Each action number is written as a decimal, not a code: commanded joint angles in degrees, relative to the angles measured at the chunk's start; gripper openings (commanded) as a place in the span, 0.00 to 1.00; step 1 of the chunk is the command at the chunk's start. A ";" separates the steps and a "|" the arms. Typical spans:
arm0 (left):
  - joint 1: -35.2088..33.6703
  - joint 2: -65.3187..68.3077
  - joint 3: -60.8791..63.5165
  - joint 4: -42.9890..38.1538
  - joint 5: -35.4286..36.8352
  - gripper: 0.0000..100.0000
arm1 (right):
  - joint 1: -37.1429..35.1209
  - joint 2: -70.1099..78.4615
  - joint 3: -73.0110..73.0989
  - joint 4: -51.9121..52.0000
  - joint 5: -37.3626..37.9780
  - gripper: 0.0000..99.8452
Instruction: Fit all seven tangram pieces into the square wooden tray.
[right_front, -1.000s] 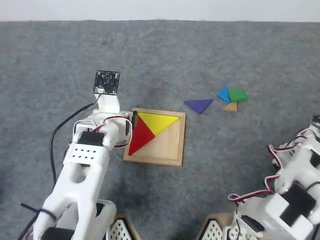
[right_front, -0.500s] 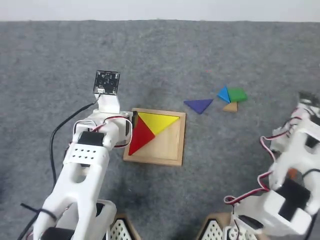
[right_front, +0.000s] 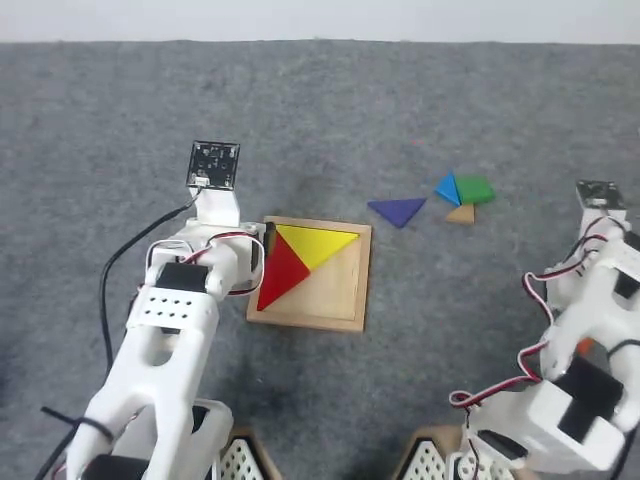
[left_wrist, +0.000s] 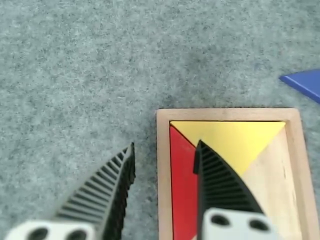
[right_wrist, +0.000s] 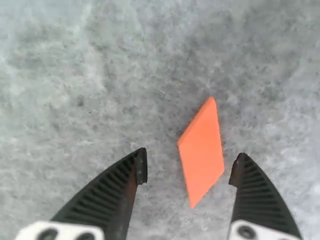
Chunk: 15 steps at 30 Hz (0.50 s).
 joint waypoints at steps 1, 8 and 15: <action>0.26 -2.11 -0.31 -1.67 -0.53 0.19 | 0.75 1.45 -0.18 -1.01 6.42 0.27; 0.18 -2.11 -0.31 -1.67 -0.53 0.19 | 0.92 9.54 -0.70 -3.21 9.58 0.27; 0.09 -2.11 -0.31 -1.67 -0.53 0.19 | 1.01 12.53 -0.70 -5.14 9.14 0.27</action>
